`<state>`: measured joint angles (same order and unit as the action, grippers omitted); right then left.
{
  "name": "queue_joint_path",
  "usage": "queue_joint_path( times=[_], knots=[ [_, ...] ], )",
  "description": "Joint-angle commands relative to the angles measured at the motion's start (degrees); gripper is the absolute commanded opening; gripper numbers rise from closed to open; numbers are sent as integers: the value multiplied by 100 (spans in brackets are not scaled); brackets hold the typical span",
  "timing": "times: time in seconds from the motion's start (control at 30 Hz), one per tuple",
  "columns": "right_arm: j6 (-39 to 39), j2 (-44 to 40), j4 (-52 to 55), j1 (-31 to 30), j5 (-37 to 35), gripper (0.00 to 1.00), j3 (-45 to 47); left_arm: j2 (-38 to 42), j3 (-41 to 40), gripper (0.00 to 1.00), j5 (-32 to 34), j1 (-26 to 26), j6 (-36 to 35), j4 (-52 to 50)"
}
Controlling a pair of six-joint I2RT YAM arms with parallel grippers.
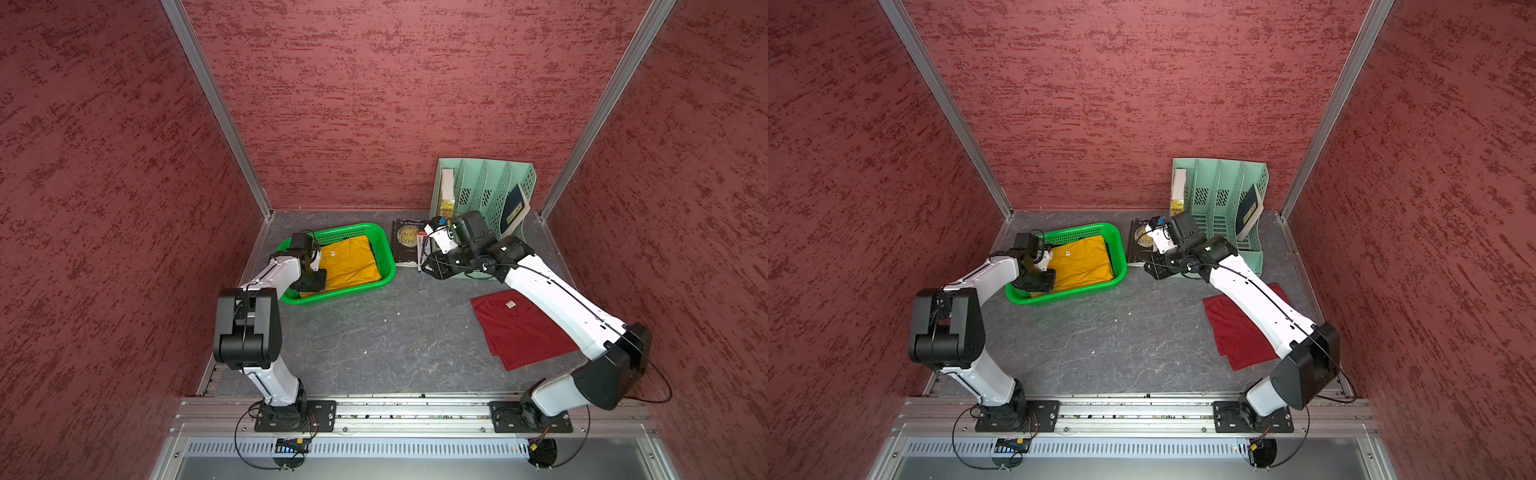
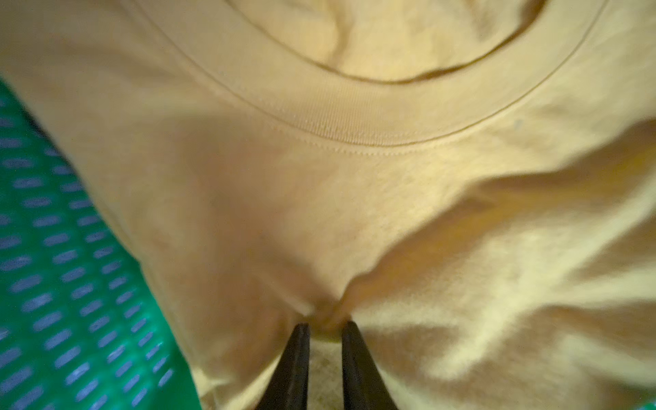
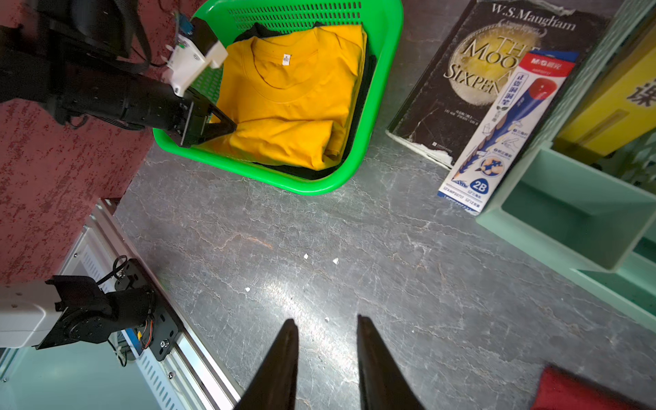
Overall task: Put the folded t-shirts into the basket
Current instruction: Adjust the bin at the center of the board.
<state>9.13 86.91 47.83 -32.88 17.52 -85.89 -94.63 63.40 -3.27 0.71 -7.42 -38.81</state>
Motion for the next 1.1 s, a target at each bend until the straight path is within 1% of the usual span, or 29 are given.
queue_joint_path(
  times=[0.0,0.07,0.13,0.2,0.23,0.33,0.4,0.43,0.5,0.53,0.63,0.73,0.8,0.87,0.93,1.07],
  knots=[
    [116,-97,58,-1,-181,32,-157,808,-21,25,-440,-439,-69,509],
    [244,-197,10,-5,-449,33,-65,990,-26,26,-1221,-707,-219,871],
    [363,-266,-15,-1,-679,34,-21,875,167,26,-1991,-833,-193,1084],
    [431,-286,-4,0,-819,36,-28,590,512,25,-2348,-988,-240,970],
    [465,-291,16,1,-864,36,-37,376,754,25,-2375,-1124,-359,789],
    [569,-315,89,6,-1093,37,-43,-324,1364,25,-2131,-1464,-704,309],
    [703,-318,166,11,-1464,37,-21,-751,1633,25,-2054,-1577,-812,186],
    [812,-321,232,21,-1774,37,-12,-934,1719,24,-2032,-1614,-824,209],
    [1149,-461,423,153,-2384,38,20,-1257,1860,23,-2004,-1682,-818,266],
    [1250,-503,488,237,-2508,38,57,-1401,1909,23,-1987,-1720,-826,309],
    [1571,-632,489,560,-2592,38,372,-1789,2014,21,-1918,-1766,-800,358],
    [1867,-795,374,967,-2429,37,876,-2079,2079,21,-2020,-1799,-832,211],
    [2040,-905,228,1215,-2284,37,1299,-2172,2051,22,-2144,-1811,-852,180],
    [2173,-972,43,1416,-2119,37,1755,-2197,2071,25,-2246,-1813,-824,35],
    [2315,-1033,-206,1526,-2084,37,2226,-2097,2131,28,-2481,-1800,-731,-193],
    [2588,-1230,-644,1757,-2084,37,3249,-1301,1828,32,-2567,-1829,-463,79]
  ],
)
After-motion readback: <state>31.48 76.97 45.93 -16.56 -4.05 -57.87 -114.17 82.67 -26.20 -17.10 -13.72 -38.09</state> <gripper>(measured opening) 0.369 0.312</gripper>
